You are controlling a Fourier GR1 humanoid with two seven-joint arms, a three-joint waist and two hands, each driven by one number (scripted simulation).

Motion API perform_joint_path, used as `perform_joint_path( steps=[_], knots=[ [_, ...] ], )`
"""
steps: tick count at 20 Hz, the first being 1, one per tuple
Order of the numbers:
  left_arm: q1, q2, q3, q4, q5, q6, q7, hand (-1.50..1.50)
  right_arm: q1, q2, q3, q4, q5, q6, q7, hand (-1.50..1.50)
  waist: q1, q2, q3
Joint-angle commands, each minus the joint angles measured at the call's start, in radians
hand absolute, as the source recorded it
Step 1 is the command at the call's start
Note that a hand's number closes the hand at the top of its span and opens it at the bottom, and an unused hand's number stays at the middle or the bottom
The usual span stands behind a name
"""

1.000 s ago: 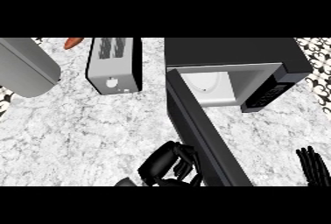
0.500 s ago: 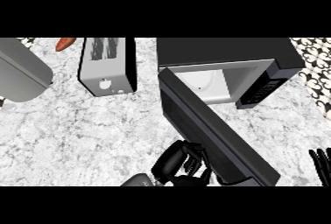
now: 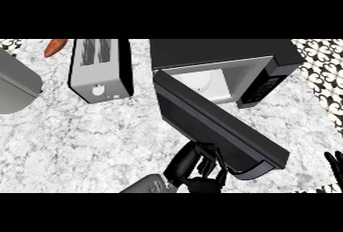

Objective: Pick up the milk, place it into the microwave and close the microwave

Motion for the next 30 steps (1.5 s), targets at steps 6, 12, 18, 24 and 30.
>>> perform_joint_path(
  steps=[6, 12, 18, 24, 30],
  knots=[
    [-0.101, -0.008, 0.03, -0.025, 0.177, 0.191, -0.048, 1.5, -0.007, -0.093, -0.025, -0.105, -0.055, 0.057, 0.057, -1.5, -0.046, 0.006, -0.002],
    [-0.163, -0.008, 0.035, 0.0, 0.267, 0.29, -0.039, -1.5, -0.056, -0.132, -0.078, -0.122, -0.117, 0.049, 0.089, -1.5, -0.074, 0.017, 0.0],
    [-0.256, -0.008, 0.072, 0.067, 0.345, 0.347, 0.011, -1.5, -0.12, -0.205, -0.2, -0.148, -0.03, -0.021, 0.074, -1.5, -0.121, 0.021, 0.0],
    [-0.302, -0.008, 0.132, 0.075, 0.433, 0.39, -0.028, -1.5, -0.183, -0.282, -0.27, -0.161, 0.057, -0.06, 0.07, 1.5, -0.13, 0.043, -0.001],
    [-0.349, -0.008, 0.168, 0.119, 0.504, 0.42, -0.048, -1.5, -0.232, -0.314, -0.281, -0.162, 0.065, -0.066, 0.075, 1.5, -0.138, 0.054, 0.001]
  ],
)
